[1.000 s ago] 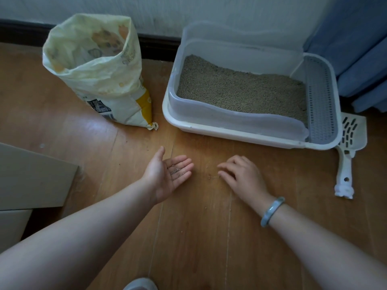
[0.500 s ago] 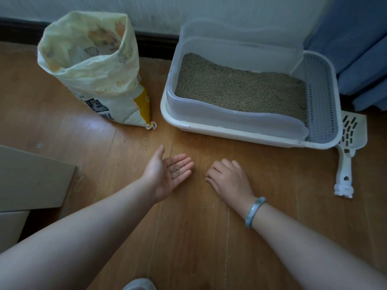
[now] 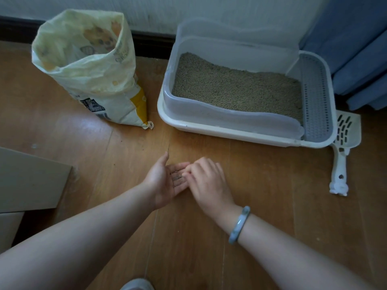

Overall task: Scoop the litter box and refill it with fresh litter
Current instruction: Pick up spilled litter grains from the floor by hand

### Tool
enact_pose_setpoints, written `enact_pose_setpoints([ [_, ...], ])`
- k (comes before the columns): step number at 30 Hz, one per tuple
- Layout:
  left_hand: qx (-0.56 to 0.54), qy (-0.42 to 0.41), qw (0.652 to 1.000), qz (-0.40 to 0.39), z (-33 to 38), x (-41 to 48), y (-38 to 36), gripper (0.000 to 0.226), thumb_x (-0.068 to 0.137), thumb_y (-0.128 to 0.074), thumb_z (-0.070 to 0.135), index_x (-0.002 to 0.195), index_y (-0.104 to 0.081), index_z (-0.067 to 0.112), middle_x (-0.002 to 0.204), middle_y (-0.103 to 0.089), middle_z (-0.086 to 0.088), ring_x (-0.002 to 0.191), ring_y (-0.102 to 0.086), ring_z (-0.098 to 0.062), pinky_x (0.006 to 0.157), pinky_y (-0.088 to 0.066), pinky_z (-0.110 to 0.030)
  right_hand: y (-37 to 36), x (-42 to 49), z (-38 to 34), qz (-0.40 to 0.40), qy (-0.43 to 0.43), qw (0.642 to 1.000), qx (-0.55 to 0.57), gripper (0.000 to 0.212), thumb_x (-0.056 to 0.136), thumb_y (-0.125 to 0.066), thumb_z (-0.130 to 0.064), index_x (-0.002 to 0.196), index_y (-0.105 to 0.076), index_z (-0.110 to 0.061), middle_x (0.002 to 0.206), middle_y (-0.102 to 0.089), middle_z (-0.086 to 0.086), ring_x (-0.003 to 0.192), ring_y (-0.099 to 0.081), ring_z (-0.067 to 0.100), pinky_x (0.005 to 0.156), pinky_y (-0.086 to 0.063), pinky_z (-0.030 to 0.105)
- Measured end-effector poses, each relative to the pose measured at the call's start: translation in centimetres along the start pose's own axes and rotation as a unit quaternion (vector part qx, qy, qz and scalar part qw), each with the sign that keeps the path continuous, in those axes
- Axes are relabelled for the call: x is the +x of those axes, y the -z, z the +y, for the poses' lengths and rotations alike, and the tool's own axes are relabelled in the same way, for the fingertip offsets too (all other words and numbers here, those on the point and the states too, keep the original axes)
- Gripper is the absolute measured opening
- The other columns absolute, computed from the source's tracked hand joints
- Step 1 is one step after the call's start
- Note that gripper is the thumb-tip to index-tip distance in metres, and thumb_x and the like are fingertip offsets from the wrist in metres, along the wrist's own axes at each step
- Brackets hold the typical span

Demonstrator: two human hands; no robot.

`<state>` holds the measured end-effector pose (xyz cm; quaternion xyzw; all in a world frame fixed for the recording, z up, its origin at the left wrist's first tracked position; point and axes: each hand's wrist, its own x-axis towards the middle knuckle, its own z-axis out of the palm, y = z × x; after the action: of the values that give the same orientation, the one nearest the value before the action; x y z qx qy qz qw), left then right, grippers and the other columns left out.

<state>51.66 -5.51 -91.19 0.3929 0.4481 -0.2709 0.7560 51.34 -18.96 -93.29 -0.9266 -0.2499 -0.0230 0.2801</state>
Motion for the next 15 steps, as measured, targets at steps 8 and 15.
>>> enact_pose_setpoints([
  [8,-0.022,-0.012,1.000,-0.007,0.6,-0.1,0.4,0.064,0.099,-0.026,0.053,0.110,-0.062,0.001,0.081,-0.071,-0.011,0.065,-0.067,-0.018,0.052,-0.055,-0.024,0.0,0.1,-0.7,0.010,-0.011,0.996,0.083,0.019,0.086,-0.055,-0.024,0.098,-0.070,-0.021,0.085,-0.059,-0.004,0.081,-0.053,0.017,0.072,-0.040,0.031],
  [15,-0.045,-0.030,0.998,0.011,1.1,-0.3,0.6,0.062,0.099,-0.027,0.053,0.106,-0.062,0.001,0.107,-0.070,-0.016,0.095,-0.069,-0.024,0.076,-0.056,-0.033,1.5,-1.4,8.0,-0.054,-0.156,0.986,0.014,0.020,0.081,-0.071,-0.027,0.100,-0.071,-0.020,0.089,-0.054,-0.004,0.088,-0.049,0.016,0.079,-0.047,0.039],
])
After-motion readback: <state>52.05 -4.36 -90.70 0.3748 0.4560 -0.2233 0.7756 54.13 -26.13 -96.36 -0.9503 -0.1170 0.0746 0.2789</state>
